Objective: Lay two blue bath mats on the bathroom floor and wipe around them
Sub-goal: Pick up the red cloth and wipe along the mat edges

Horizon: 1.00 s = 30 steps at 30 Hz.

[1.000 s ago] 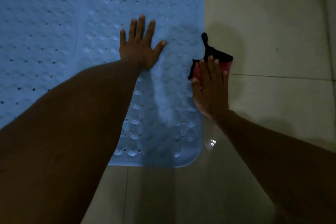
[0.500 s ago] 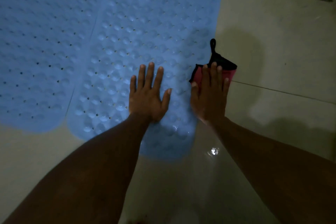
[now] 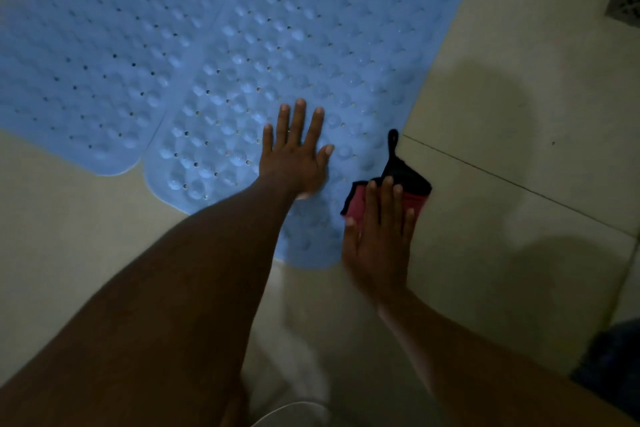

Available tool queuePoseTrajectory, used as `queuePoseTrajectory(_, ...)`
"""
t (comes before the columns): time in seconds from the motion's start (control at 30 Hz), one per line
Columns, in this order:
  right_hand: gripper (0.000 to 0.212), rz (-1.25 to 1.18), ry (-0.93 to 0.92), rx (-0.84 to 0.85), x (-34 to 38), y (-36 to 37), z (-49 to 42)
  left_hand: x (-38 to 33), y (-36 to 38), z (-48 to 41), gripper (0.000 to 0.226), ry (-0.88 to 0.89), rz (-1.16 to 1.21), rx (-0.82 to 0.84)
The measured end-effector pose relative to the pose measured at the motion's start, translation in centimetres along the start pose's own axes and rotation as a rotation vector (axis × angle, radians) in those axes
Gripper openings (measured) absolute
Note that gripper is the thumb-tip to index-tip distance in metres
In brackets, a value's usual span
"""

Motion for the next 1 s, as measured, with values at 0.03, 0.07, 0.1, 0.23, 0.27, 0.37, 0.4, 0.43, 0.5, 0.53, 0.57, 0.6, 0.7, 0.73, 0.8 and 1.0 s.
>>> queuePoseTrajectory(0.03,0.065,0.009,-0.001,0.007,0.2,0.1,0.7,-0.1,0.3,0.5,0.067,-0.006,0.013,-0.002)
queuePoseTrajectory(0.07,0.064,0.018,-0.004,0.015,0.4,0.2,1.3,0.0,0.7,1.2,0.067,-0.006,0.023,-0.006)
queuePoseTrajectory(0.1,0.064,0.021,-0.007,0.022,0.6,0.3,1.8,0.1,1.2,2.0,0.067,-0.005,0.029,-0.012)
queuePoseTrajectory(0.23,0.065,0.003,-0.015,0.015,1.1,0.2,3.4,0.3,2.9,5.4,0.065,-0.011,0.067,-0.043)
queuePoseTrajectory(0.27,0.065,0.002,-0.017,0.013,1.4,0.2,3.9,0.2,3.1,6.0,0.065,-0.017,0.084,-0.048)
queuePoseTrajectory(0.37,0.067,0.005,-0.007,0.047,1.9,-0.5,4.7,-0.5,3.5,8.0,0.067,-0.036,0.139,-0.034)
queuePoseTrajectory(0.4,0.067,-0.002,-0.004,0.069,1.8,-1.0,4.5,-0.7,3.9,8.8,0.067,-0.039,0.141,-0.032)
queuePoseTrajectory(0.43,0.065,-0.017,-0.004,0.082,1.6,-1.5,4.1,-1.0,4.2,9.7,0.068,-0.042,0.140,-0.026)
queuePoseTrajectory(0.5,0.058,-0.101,-0.015,0.075,1.1,-3.1,2.3,-1.6,4.8,11.1,0.067,-0.065,0.171,0.014)
queuePoseTrajectory(0.53,0.052,-0.152,-0.011,0.036,1.1,-4.0,0.7,-2.0,4.7,11.4,0.065,-0.084,0.209,0.030)
queuePoseTrajectory(0.57,0.047,-0.178,0.000,-0.024,1.1,-4.7,-1.5,-2.4,4.4,11.4,0.064,-0.106,0.256,0.044)
queuePoseTrajectory(0.6,0.044,-0.164,-0.001,-0.068,1.3,-5.3,-4.2,-2.8,3.9,11.4,0.063,-0.135,0.312,0.045)
queuePoseTrajectory(0.7,0.055,-0.090,-0.193,0.149,3.0,-5.4,-12.6,-3.6,2.7,12.4,0.065,-0.142,0.343,-0.173)
queuePoseTrajectory(0.73,0.058,-0.036,-0.255,0.326,3.4,-4.8,-14.7,-4.3,2.8,13.0,0.064,-0.034,0.258,-0.265)
queuePoseTrajectory(0.8,0.062,0.133,-0.292,0.526,2.9,-3.0,-16.6,-6.8,4.4,14.0,0.060,0.310,0.074,-0.337)
queuePoseTrajectory(1.0,0.067,0.174,-0.317,0.455,2.1,-0.9,-15.6,-10.1,8.1,13.9,0.062,0.416,-0.093,-0.231)
Point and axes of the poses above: each hand's wrist, its own z-axis away from the middle knuckle, its own y-axis out of the palm, x = y × z, the point moved 2 cm from there along -z, towards the middle knuckle, and after that the axes turned 4 degrees about -z, right-handed, at the moved point
